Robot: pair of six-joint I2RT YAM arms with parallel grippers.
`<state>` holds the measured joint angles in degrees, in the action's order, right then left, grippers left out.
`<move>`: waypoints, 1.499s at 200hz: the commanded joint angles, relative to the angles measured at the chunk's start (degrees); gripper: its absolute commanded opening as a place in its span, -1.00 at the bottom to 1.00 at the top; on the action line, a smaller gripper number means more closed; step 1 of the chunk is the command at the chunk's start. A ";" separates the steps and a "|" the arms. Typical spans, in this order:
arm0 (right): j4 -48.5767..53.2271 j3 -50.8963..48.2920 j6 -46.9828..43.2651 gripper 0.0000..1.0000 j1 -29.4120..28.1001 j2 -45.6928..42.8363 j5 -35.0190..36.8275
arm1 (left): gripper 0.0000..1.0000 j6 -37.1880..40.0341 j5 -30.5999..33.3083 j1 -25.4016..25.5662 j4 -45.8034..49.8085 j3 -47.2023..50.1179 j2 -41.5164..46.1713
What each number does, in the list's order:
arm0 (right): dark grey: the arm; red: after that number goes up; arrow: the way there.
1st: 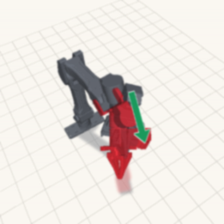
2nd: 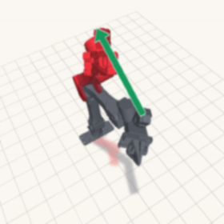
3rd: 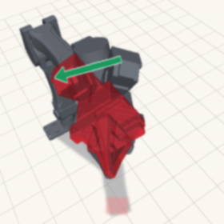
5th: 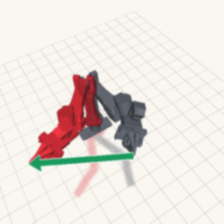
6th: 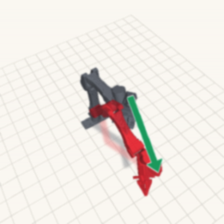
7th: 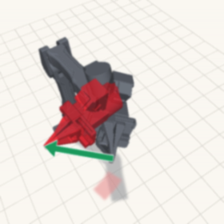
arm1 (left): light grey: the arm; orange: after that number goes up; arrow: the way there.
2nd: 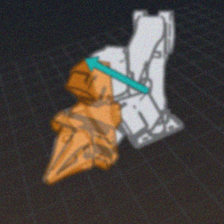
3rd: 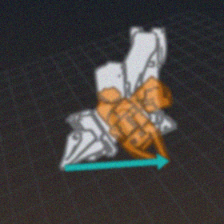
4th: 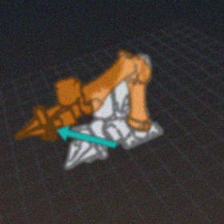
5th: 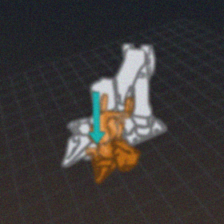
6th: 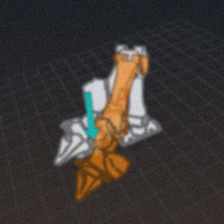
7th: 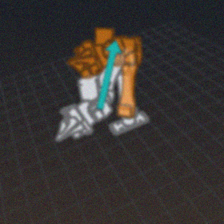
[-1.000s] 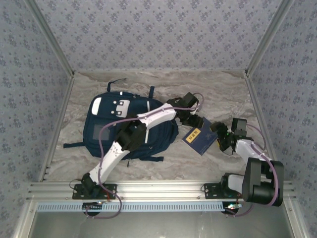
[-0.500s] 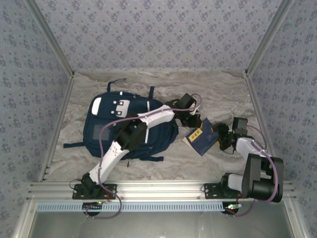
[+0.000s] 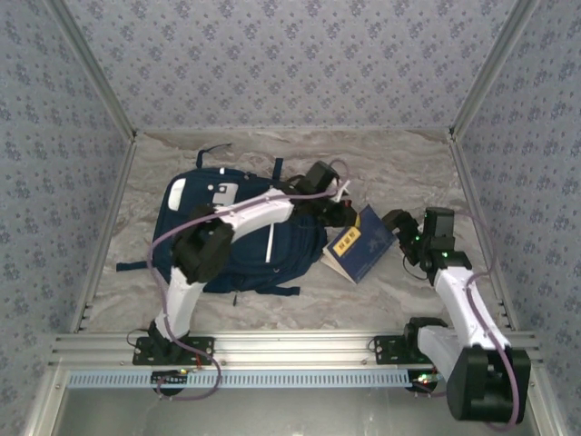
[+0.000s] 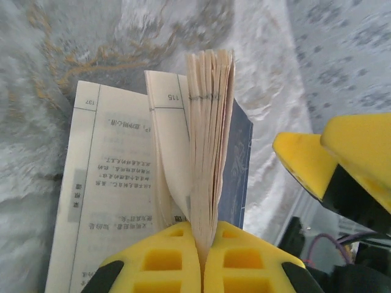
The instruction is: Pack books, pencil case, and school supplies into a backpack
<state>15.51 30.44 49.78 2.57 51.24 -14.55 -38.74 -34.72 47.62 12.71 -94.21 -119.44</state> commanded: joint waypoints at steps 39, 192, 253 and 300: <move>-17.85 -3.71 10.76 0.89 -1.19 -9.14 -23.03 | -1.00 -6.32 -0.92 -3.55 -13.30 13.67 20.76; -18.50 -1.95 7.11 -0.88 -14.45 -12.07 -19.11 | 0.10 -2.28 8.71 -7.50 -2.32 22.11 36.31; -0.65 2.32 -2.28 -1.00 -13.57 -14.32 -12.62 | 0.24 9.88 27.39 -12.67 16.63 25.00 36.77; 0.62 1.47 -2.56 -1.00 -13.38 -14.88 -12.84 | 0.20 11.85 28.59 -13.43 15.42 26.01 28.94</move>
<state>14.48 30.48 49.45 -11.11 37.56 -28.18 -29.67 -7.99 34.13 26.81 -68.73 -87.20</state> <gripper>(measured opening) 0.132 0.609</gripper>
